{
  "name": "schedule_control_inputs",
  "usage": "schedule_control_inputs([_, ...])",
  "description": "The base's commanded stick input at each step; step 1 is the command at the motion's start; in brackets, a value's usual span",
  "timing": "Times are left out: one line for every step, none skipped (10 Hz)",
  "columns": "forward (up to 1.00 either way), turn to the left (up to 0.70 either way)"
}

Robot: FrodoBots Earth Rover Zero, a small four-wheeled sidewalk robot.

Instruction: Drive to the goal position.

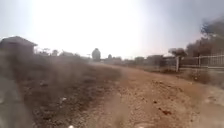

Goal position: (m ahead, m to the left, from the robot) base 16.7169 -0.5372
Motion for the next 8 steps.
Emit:
schedule_control_inputs([0.00,0.00])
schedule_control_inputs([0.00,0.00])
schedule_control_inputs([0.00,0.00])
schedule_control_inputs([0.00,0.00])
schedule_control_inputs([0.00,0.00])
schedule_control_inputs([0.00,0.00])
schedule_control_inputs([0.00,0.00])
schedule_control_inputs([0.00,0.00])
